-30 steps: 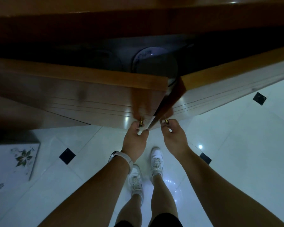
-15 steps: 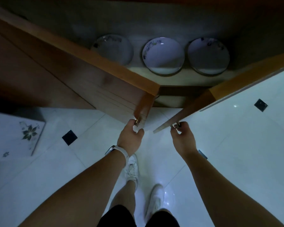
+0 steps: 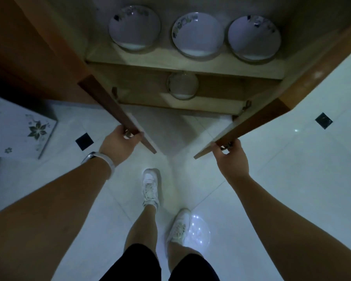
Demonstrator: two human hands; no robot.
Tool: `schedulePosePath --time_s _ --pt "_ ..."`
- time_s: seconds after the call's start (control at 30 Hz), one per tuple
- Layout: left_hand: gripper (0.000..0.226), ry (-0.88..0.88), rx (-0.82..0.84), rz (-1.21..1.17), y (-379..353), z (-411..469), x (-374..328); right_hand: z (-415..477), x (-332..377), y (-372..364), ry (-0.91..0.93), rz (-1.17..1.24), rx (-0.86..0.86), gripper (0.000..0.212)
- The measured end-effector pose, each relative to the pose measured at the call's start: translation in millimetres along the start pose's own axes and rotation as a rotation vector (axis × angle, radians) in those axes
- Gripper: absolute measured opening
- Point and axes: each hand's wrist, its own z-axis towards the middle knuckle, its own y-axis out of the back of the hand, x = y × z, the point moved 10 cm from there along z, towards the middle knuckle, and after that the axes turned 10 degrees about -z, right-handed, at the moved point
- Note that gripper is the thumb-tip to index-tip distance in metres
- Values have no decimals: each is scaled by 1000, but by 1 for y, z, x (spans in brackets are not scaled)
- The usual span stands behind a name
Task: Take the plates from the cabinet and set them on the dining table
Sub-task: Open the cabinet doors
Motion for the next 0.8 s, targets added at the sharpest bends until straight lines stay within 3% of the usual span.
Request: schedulePosePath --time_s 0.27,0.47,0.57,0.7,0.8 --pt "49 139 -203 18 63 -47 30 -27 -36 40 -93 -34 -145 33" --pt "26 79 -338 -6 126 -81 -2 -61 -10 105 6 -28 -232 30" --pt "22 -16 -395 -61 163 -109 -35 -84 13 144 43 -48 -265 44" --pt "43 -135 -421 -206 214 -138 -78 -112 48 203 114 -103 -337 61" --pt "51 -251 -425 -125 246 -157 -116 -124 75 240 192 -161 -343 77"
